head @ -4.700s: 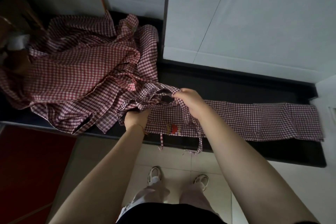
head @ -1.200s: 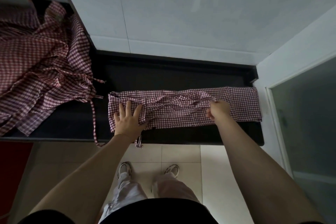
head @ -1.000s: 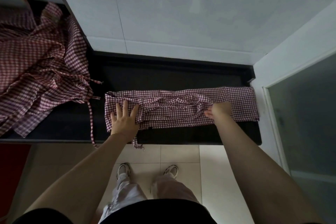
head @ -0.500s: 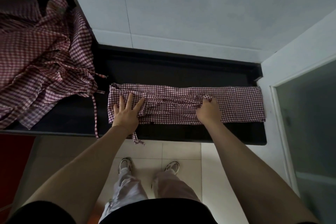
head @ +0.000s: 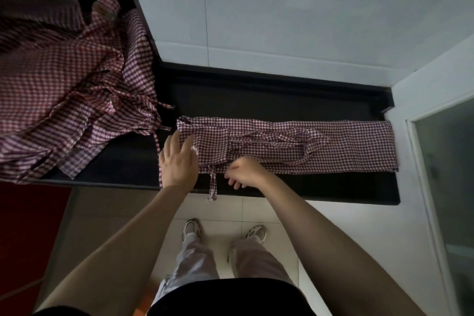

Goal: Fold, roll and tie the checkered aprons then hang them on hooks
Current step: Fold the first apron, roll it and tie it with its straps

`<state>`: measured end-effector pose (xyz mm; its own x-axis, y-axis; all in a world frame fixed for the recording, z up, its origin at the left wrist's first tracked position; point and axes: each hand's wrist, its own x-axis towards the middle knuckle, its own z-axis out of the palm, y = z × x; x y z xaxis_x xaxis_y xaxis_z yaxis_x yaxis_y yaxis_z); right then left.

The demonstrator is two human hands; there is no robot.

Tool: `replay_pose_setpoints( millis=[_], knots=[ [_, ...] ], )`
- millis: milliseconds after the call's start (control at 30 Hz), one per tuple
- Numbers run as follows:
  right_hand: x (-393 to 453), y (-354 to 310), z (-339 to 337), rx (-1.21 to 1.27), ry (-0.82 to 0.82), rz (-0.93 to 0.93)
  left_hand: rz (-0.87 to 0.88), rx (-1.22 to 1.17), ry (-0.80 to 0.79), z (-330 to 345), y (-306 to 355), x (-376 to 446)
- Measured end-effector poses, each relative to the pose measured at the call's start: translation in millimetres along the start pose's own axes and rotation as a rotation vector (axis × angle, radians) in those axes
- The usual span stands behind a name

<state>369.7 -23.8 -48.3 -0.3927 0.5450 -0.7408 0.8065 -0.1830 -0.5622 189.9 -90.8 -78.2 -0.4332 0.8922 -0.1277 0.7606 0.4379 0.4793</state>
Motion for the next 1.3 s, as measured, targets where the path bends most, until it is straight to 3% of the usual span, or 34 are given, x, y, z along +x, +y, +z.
replay_pose_setpoints(
  millis=[100,200,300,367,467,533,633,733,900,1033,1133,1300],
  knots=[
    [5,-9,23,-0.059,0.027,0.039,-0.284,-0.207,-0.056,-12,1,10],
    [8,-16,42,-0.094,0.172,0.058,-0.509,-0.455,-0.123,-20,-1,24],
    [12,-21,55,-0.101,0.28,0.079,-0.598,-0.504,-0.209,-25,-9,37],
    [14,-26,57,-0.189,0.237,0.12,-0.59,-0.492,-0.25,-27,-18,43],
    [5,-38,43,-0.323,-0.066,0.22,-0.508,-0.393,-0.277,-30,-27,47],
    [-4,-47,25,-0.326,-0.162,0.285,-0.403,-0.273,-0.227,-33,-26,45],
    [-9,-60,0,-0.242,0.034,0.306,-0.213,-0.081,-0.124,-33,-19,38],
    [2,-63,-7,-0.202,0.303,0.273,-0.18,0.013,-0.241,-27,-11,32],
    [11,-58,12,-0.043,0.24,0.366,-0.322,0.034,-0.359,-26,-18,29],
    [13,-55,14,0.098,0.273,0.332,-0.314,-0.139,-0.467,-32,-23,33],
    [10,-54,15,0.269,0.315,0.302,-0.218,-0.131,-0.566,-35,-24,27],
    [6,-51,15,0.775,0.33,0.275,0.01,-0.026,-0.416,-34,-35,18]
  ],
)
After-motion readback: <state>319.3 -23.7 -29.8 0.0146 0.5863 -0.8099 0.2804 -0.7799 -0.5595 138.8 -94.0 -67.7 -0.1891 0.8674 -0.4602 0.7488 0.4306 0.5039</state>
